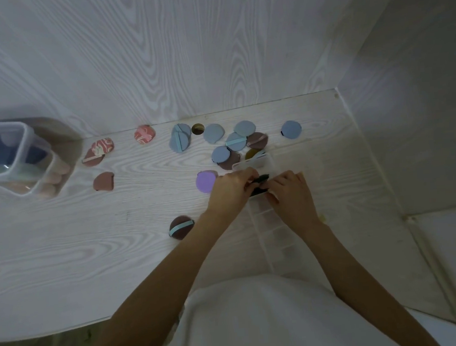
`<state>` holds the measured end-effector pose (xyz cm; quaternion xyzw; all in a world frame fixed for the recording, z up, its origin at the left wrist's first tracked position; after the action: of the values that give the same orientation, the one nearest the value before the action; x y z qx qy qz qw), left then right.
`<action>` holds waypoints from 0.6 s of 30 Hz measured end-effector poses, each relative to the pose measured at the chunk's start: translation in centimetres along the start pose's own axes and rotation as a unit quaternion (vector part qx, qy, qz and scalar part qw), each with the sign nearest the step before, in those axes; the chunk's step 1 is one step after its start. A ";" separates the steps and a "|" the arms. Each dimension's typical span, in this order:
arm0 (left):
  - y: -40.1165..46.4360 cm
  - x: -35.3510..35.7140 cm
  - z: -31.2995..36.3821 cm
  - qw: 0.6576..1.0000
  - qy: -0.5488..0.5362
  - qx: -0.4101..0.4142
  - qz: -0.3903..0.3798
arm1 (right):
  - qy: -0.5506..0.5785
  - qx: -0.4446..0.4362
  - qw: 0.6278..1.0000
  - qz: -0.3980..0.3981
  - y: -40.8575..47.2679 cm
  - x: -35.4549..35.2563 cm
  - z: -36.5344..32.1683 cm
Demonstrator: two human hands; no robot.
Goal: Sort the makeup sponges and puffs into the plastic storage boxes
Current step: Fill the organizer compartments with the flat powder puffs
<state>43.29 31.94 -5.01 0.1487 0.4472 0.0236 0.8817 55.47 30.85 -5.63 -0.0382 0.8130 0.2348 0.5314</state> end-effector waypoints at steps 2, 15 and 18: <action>-0.1 -0.5 0.3 0.999 0.016 0.032 0.024 | 0.004 0.010 1.000 0.007 -0.1 0.0 0.0; 0.1 -1.1 -1.5 0.999 0.023 0.024 0.027 | -0.018 -0.004 1.000 0.022 1.0 -0.4 1.1; -0.2 -1.7 -2.5 0.999 -0.004 -0.005 0.040 | -0.022 -0.006 0.999 -0.029 1.3 0.7 0.9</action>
<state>40.28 32.01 -5.16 0.1624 0.4375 0.0605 0.8824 55.53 32.51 -6.15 -0.0597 0.7981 0.2247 0.5559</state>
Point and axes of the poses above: each hand's wrist, its own y-axis towards the middle knuckle, its own x-axis out of the palm, z = x × y, the point moved 7 cm from there along y, towards the middle knuckle, and after that the axes turned 7 degrees about z, right-handed, at the moved point
